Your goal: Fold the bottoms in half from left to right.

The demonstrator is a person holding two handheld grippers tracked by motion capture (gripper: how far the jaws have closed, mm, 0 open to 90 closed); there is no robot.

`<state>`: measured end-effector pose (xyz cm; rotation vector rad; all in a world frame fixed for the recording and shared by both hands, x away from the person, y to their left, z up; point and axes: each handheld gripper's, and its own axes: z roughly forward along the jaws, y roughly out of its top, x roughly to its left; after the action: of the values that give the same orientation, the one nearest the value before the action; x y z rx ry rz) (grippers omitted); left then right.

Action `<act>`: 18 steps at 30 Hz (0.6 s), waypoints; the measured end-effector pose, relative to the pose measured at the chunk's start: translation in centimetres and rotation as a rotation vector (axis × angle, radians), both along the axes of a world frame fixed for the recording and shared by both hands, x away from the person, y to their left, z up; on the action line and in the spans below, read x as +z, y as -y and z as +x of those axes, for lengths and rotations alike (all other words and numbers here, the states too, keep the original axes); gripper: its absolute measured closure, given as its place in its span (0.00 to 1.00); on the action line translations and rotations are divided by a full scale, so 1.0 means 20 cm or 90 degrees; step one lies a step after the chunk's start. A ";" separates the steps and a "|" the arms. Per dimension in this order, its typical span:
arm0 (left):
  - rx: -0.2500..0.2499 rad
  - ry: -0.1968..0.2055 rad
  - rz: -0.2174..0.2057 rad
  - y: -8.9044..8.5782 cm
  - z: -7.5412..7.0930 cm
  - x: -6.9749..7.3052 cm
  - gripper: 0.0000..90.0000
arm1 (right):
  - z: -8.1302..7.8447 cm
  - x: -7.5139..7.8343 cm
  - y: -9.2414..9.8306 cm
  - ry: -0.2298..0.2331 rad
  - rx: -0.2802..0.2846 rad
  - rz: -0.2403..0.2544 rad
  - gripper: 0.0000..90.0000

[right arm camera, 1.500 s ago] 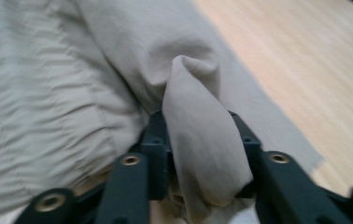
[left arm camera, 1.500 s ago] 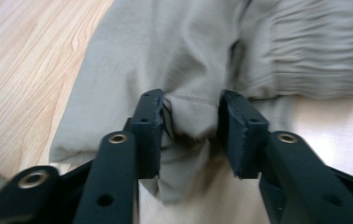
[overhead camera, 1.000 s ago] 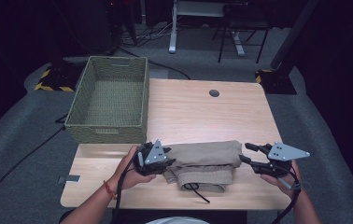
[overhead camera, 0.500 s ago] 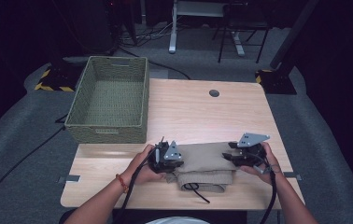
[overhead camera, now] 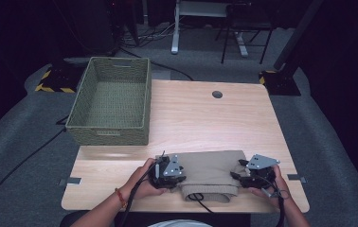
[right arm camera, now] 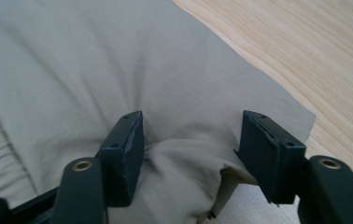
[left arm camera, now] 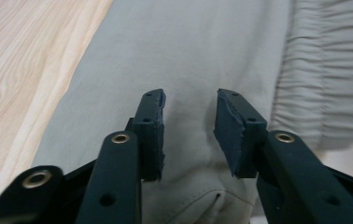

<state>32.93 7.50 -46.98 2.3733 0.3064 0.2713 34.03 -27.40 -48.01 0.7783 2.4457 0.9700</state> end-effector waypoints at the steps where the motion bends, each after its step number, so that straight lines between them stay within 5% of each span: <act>1: -0.001 0.001 -0.002 0.00 -0.01 0.01 0.66 | 0.02 -0.01 -0.01 0.014 -0.003 -0.017 0.42; 5: -0.006 0.015 -0.020 -0.05 -0.04 0.07 0.63 | 0.10 -0.01 -0.03 0.044 -0.011 -0.055 0.42; 11: 0.050 0.035 -0.048 -0.12 0.04 0.12 0.63 | 0.25 0.00 -0.05 0.058 -0.039 -0.067 0.40; 13: 0.061 0.023 -0.035 -0.09 0.08 0.08 0.64 | 0.30 0.04 -0.05 0.052 -0.066 -0.046 0.39; 18: 0.036 0.009 -0.017 -0.03 0.08 0.03 0.66 | 0.25 0.10 -0.03 0.054 -0.057 0.022 0.40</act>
<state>34.47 8.03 -46.37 2.3374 0.3696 0.3078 39.01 -26.77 -46.02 0.8335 2.3069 0.9929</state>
